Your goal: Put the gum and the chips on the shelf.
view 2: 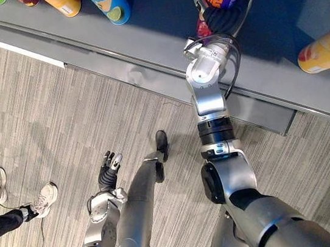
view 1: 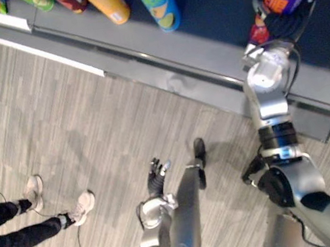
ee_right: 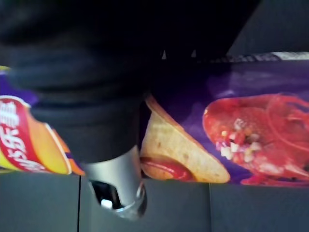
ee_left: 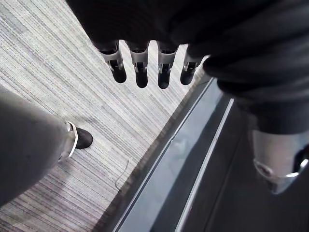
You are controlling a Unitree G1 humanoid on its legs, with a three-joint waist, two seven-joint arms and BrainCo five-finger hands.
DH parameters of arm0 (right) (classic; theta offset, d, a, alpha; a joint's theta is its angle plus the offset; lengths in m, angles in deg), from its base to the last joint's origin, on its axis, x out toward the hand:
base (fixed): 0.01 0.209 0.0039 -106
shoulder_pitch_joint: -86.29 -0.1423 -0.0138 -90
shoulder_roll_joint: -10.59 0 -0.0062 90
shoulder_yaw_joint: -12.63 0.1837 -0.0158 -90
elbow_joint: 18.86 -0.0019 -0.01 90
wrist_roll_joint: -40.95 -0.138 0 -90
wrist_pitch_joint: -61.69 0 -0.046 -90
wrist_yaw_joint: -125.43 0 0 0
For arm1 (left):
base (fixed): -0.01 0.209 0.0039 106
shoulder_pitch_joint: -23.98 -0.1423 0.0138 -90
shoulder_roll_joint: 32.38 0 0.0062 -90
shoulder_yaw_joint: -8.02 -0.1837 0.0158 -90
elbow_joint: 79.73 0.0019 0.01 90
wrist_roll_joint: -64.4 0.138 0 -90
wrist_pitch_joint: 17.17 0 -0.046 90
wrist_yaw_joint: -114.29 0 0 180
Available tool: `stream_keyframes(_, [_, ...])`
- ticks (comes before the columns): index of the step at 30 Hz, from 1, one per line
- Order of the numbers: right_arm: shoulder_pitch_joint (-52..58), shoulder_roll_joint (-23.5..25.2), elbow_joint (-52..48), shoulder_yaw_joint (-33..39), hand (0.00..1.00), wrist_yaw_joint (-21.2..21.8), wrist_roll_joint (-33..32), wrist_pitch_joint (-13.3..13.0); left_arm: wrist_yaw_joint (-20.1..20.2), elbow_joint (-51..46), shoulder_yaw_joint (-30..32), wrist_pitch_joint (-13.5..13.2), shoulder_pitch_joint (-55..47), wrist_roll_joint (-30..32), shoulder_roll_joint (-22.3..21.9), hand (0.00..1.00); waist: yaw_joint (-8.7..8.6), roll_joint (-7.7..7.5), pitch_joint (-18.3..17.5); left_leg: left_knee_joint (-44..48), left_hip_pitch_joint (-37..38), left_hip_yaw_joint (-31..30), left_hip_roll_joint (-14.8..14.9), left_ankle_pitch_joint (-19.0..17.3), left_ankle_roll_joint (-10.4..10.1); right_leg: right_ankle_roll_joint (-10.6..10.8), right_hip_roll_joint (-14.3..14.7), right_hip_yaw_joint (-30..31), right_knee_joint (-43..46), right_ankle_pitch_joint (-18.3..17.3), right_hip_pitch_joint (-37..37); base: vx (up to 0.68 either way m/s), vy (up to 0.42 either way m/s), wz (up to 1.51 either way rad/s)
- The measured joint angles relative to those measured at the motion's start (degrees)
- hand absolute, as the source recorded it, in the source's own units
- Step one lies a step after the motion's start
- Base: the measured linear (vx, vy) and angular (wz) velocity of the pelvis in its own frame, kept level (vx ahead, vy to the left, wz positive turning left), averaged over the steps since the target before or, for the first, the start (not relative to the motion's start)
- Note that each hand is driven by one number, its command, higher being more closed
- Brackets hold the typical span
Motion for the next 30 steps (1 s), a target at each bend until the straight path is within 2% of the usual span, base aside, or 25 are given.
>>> stream_keyframes(10, [4.0, 3.0, -0.3, -2.5, 1.00, 0.4, 0.1, -3.0, 0.0, 0.2, 0.0, 0.0, -0.3, 0.0, 0.0, 0.00, -0.23, 0.01, 0.0, 1.6, 0.1, 0.6, 1.0, -0.8, 0.0, 0.0, 0.8, 1.0, 0.3, 0.0, 0.0, 0.03, -0.050, -0.06])
stream_keyframes(11, [4.7, 3.3, -0.3, -2.7, 0.00, 0.4, 0.1, -3.3, 0.0, 0.4, 0.0, 0.0, -0.4, 0.0, 0.0, 0.00, -0.23, 0.00, 0.0, 1.7, 0.3, 0.8, 1.1, -0.9, 0.0, -0.1, 0.9, 1.2, 0.4, 0.0, 0.0, 0.03, -0.058, -0.06])
stream_keyframes(13, [5.4, 3.3, -0.3, -3.3, 0.00, 0.5, 0.1, -3.6, -0.1, 0.7, 0.0, 0.0, -0.4, 0.0, 0.0, 0.00, -0.27, -0.01, -0.1, 1.7, 0.4, 0.9, 1.1, -0.9, 0.0, -0.1, 0.9, 1.3, 0.4, 0.0, 0.0, 0.04, -0.059, -0.04])
stream_keyframes(18, [9.5, 4.2, 3.2, -3.4, 0.00, 1.0, 0.0, -1.6, -0.1, 1.1, 0.0, 0.0, -0.5, 0.0, 0.0, 0.00, -0.23, -0.01, -0.2, 1.7, 0.6, 1.1, 1.2, -0.9, 0.0, -0.1, 1.1, 1.5, 0.3, 0.0, 0.0, 0.04, -0.048, -0.02])
stream_keyframes(30, [9.6, 4.2, 4.8, -4.4, 0.00, 3.0, 0.0, -2.0, 0.0, 2.9, 0.0, 0.0, -0.5, 0.0, 0.0, 0.00, -0.44, -0.14, -0.3, 1.9, 1.0, 1.7, 2.3, -1.0, -0.1, 0.0, 2.1, 1.9, 0.0, 0.1, 0.1, 0.04, -0.054, -0.05])
